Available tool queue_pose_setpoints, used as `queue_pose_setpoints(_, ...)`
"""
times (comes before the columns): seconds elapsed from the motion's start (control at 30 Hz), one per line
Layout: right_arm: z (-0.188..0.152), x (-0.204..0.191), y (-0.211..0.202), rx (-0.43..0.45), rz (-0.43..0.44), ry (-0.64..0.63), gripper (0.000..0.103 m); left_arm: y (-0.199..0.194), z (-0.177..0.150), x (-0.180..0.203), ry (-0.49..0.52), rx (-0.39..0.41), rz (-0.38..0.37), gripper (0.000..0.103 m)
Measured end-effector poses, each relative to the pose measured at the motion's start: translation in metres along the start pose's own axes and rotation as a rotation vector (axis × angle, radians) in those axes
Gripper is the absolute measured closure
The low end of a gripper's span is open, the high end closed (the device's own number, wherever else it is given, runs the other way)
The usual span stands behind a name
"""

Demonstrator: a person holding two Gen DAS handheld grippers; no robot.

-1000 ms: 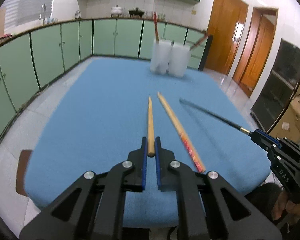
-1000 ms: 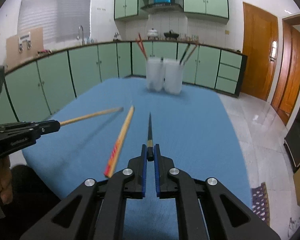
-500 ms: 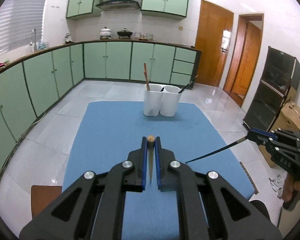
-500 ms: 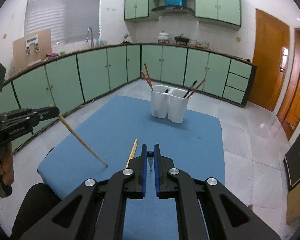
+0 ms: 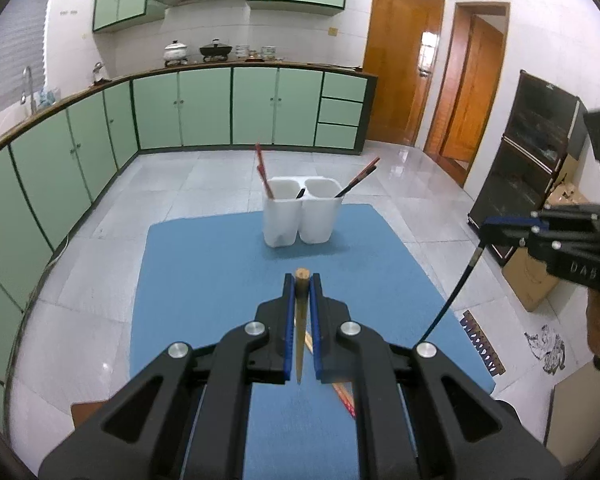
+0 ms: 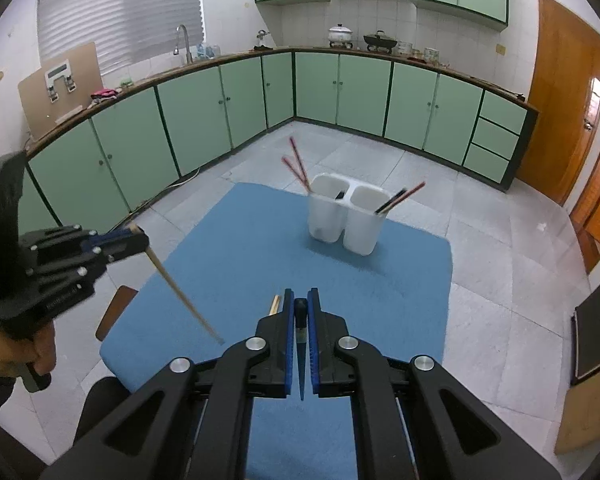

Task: Organize utensils
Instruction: 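Carry both held chopsticks up to the white holder, then lower both chopsticks into the holder and open both tools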

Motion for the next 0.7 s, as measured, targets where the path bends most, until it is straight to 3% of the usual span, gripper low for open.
queue_pose_setpoints(0.4,0.086,0.043,0.004,0.037,-0.050,0.086,0.097,0.024,0.090,0.011,-0.015,0.003,-0.019,0.097)
queue_pose_setpoints(0.7,0.158,0.076,0.020,0.108,-0.141,0.112,0.097,0.045,0.163,0.026,-0.004,0.048,0.025,0.097)
Point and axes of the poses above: each gripper's, at about its wrist camera, not at the fingertips, and y roughly the way its jaws point, x to its right, z to its top, the point moved 6 cm from there along y, roughly the way its jaws point, and after that the axes turned 8 degrees about -y, right-handed, at the moved point
